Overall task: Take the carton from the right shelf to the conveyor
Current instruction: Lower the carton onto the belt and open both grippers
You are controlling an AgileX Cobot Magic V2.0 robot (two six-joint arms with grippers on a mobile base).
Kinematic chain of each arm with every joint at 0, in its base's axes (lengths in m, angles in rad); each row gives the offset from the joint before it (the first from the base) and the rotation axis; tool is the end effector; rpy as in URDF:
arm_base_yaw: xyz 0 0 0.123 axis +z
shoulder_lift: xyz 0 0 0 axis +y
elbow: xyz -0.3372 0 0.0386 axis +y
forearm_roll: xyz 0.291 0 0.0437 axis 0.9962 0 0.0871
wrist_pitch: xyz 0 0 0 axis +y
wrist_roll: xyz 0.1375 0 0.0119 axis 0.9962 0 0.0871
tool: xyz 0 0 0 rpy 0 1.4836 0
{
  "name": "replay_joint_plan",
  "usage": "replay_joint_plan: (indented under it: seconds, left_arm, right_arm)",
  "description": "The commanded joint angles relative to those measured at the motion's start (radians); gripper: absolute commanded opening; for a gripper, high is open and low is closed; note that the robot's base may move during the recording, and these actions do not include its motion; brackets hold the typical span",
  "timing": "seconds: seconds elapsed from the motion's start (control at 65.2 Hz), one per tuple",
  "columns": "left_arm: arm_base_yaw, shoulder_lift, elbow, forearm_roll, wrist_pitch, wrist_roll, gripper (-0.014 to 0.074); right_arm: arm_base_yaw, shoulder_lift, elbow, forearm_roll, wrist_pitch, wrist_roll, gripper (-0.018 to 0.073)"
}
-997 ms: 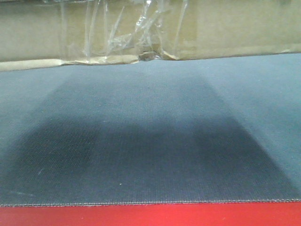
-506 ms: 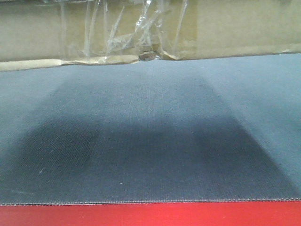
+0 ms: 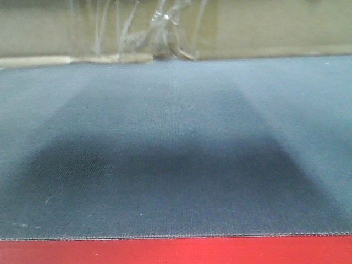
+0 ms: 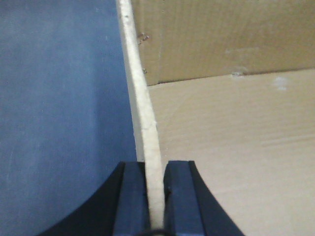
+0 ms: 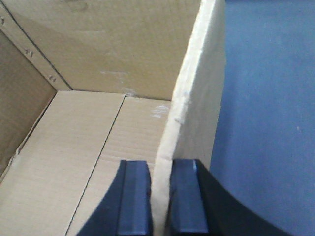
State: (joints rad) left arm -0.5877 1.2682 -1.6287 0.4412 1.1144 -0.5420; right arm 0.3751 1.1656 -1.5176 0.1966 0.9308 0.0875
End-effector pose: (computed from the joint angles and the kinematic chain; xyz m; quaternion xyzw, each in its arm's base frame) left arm 0.2761 -0.1203 0.5252 0.0210 0.8775 -0.0433 0.4771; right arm 0.2539 0.1232 0.5261 -0.1126 0.8464 0.2123 0.4753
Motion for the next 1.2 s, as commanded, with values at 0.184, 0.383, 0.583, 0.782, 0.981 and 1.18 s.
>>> replay_joint_plan:
  seconds: [0.184,0.383,0.583,0.782,0.981,1.18]
  left_arm:
    - [0.174,0.132,0.071,-0.073,-0.183,0.016,-0.0009]
    - [0.233,0.256,0.11,-0.073,-0.311,0.016,-0.0009]
    - [0.247,0.343,0.11,-0.054,-0.347,0.016,0.002]
    - [0.247,0.352,0.11,-0.032,-0.338,0.017,0.0341]
    - [0.247,0.323,0.064,-0.019,-0.27,0.02,0.0605]
    - [0.247,0.24,0.052,-0.019,-0.177,0.099,0.0559]
  right_arm:
    - [-0.002,0.203,-0.052,0.018,-0.148,-0.029,-0.007]
    - [-0.002,0.367,-0.052,0.009,-0.228,-0.029,-0.007]
    - [-0.002,0.476,-0.052,-0.011,-0.238,-0.029,-0.0039]
    - [-0.004,0.483,-0.057,-0.012,-0.234,-0.029,0.0428]
    - [-0.006,0.439,-0.08,-0.035,-0.238,-0.029,0.057]
    - [-0.022,0.345,-0.085,-0.069,-0.231,-0.029,0.0536]
